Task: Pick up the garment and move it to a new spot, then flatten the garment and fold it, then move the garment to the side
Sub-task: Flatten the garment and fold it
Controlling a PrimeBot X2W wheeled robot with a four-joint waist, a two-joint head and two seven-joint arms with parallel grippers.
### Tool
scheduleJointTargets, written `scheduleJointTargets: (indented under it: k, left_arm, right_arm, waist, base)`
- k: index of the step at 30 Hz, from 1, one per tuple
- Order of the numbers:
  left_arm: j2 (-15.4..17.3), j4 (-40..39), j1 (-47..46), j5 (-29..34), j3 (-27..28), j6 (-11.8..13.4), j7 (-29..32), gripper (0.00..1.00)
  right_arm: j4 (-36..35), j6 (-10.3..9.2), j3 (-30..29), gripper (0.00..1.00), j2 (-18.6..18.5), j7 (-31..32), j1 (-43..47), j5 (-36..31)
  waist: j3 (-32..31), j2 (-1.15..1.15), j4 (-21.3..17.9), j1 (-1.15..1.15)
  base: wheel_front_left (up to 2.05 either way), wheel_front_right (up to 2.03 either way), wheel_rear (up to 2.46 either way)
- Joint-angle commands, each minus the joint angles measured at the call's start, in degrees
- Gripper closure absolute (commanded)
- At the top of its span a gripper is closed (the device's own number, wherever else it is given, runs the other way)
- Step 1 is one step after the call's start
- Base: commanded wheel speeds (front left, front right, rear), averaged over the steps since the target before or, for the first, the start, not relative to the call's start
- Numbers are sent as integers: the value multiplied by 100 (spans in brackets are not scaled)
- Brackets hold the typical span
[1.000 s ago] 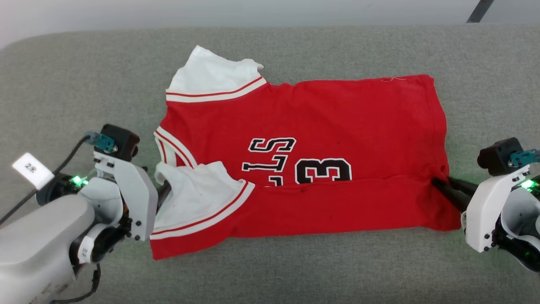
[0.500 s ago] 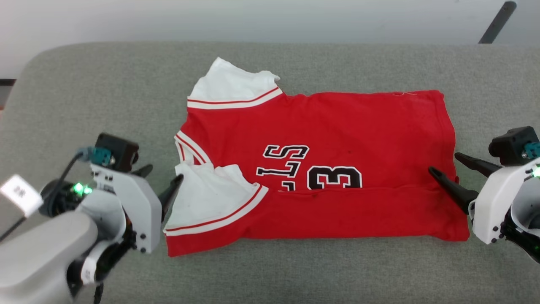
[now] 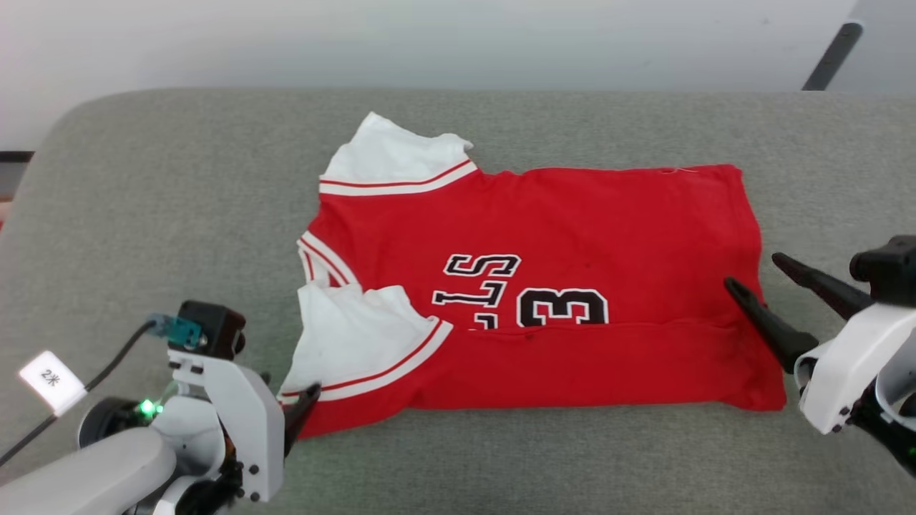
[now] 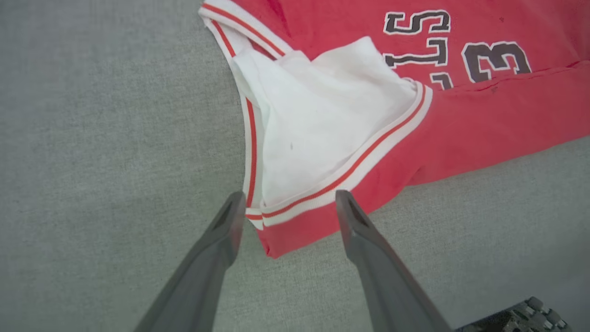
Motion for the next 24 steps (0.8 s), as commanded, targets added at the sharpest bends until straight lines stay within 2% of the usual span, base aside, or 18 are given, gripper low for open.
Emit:
scheduleJointTargets:
  k: [1, 15, 19, 20, 21, 22, 24]
  left_arm:
    - [1, 66, 100, -97, -21, 22, 85, 0]
    - [-145, 1017, 355, -566, -42, -264, 384, 0]
    - [-295, 1284, 428, -789, -20, -393, 470, 0]
    - [-341, 1339, 441, -803, -32, -416, 515, 9]
    - [-372, 1397, 432, -797, -57, -454, 550, 57]
    - [-410, 1444, 438, -863, -42, -490, 582, 100]
    - [-436, 1502, 437, -884, -70, -559, 662, 100]
  right_arm:
    - [-184, -6, -195, 0, 107, 48, 217, -142]
    - [-1251, -6, -1257, 0, 949, 386, 1323, -635]
    - [-1482, -6, -1498, 0, 1178, 558, 1611, -725]
    - [-1530, -6, -1540, 0, 1224, 610, 1670, -737]
    - [-1576, -6, -1575, 0, 1268, 670, 1725, -757]
    - [-1602, -6, -1603, 0, 1312, 739, 1769, -762]
    - [-1653, -6, -1639, 0, 1370, 914, 1850, -748]
  waist:
    - [9, 0, -118, 0]
    - [193, 0, -709, 0]
    - [230, 0, -807, 0]
    - [235, 0, -821, 0]
    - [238, 0, -833, 0]
    - [242, 0, -844, 0]
    - [246, 0, -866, 0]
  base:
    - [0, 0, 0]
    - [0, 0, 0]
    - [0, 0, 0]
    - [0, 0, 0]
    - [0, 0, 0]
    - [0, 0, 0]
    - [0, 0, 0]
